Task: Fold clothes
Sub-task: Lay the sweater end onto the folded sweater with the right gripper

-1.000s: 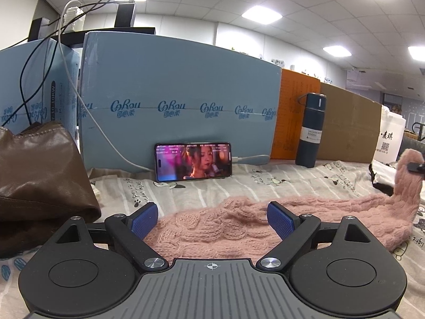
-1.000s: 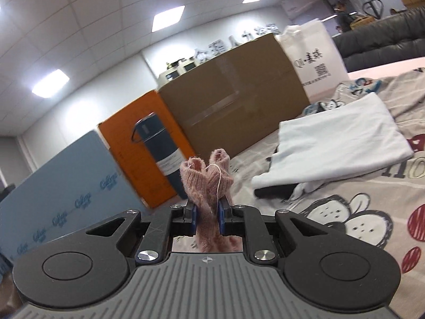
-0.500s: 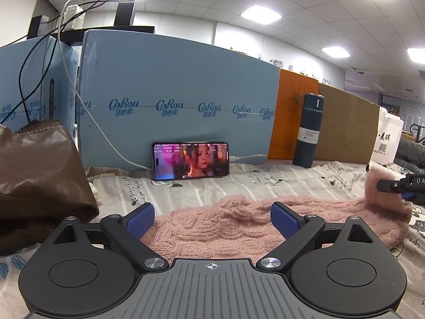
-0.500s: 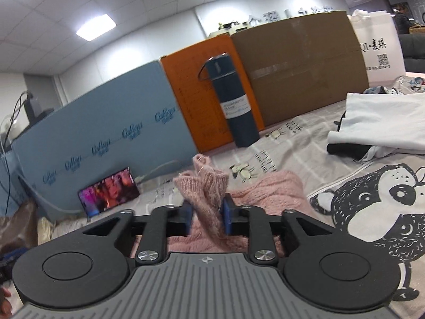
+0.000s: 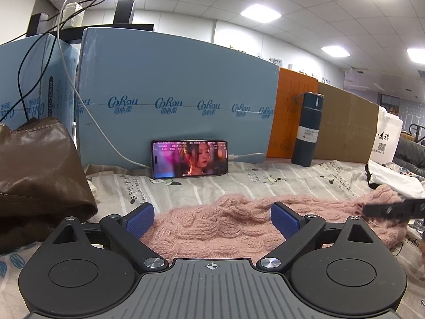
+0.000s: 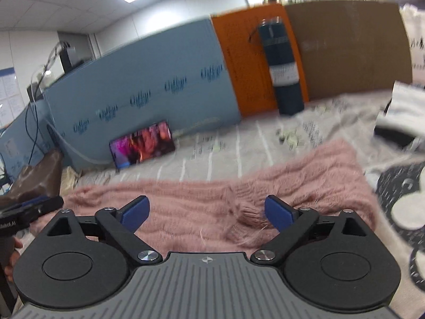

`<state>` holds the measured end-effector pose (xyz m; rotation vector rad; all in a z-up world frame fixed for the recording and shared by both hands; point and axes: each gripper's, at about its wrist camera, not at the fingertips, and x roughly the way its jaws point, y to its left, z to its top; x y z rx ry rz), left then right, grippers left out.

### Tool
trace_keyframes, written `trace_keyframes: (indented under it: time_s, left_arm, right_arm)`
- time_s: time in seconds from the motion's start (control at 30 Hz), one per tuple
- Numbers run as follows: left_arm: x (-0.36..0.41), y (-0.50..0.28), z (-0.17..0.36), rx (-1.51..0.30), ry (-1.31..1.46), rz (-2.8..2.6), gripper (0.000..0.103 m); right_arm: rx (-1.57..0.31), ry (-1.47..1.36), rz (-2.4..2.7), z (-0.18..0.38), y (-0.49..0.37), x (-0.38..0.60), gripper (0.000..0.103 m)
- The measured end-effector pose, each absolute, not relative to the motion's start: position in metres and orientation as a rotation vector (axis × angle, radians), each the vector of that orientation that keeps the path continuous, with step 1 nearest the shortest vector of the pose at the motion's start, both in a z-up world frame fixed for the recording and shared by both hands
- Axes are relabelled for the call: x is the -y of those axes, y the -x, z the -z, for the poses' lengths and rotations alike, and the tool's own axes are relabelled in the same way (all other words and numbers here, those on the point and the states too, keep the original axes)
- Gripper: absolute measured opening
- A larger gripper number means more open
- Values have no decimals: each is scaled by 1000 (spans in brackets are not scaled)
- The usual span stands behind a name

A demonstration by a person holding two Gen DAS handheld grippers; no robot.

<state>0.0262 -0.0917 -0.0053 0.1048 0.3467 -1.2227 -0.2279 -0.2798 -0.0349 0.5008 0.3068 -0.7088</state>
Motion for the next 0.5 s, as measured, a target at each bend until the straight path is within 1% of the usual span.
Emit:
trace_keyframes:
  time_s: [0.1, 0.17, 0.23, 0.4, 0.47, 0.5]
  left_arm:
    - [92, -28, 5, -352, -102, 1218, 97]
    - [92, -28, 5, -356, -100, 1212, 97]
    - [91, -30, 4, -359, -92, 1205, 97]
    - [89, -33, 4, -373, -79, 1174, 97]
    - [89, -35, 5, -384, -77, 1158, 98]
    - [90, -35, 5, -389, -79, 1151, 100]
  right_arm:
    - [-342, -510, 703, 40, 223, 282, 99]
    - [-323, -504, 697, 39, 225, 279, 99]
    - [-275, -512, 687, 35, 232, 277, 99]
    - [-79, -553, 720, 16, 265, 275, 99]
    - [-9, -568, 792, 11, 281, 277, 99]
    - [23, -580, 836, 11, 290, 278, 99]
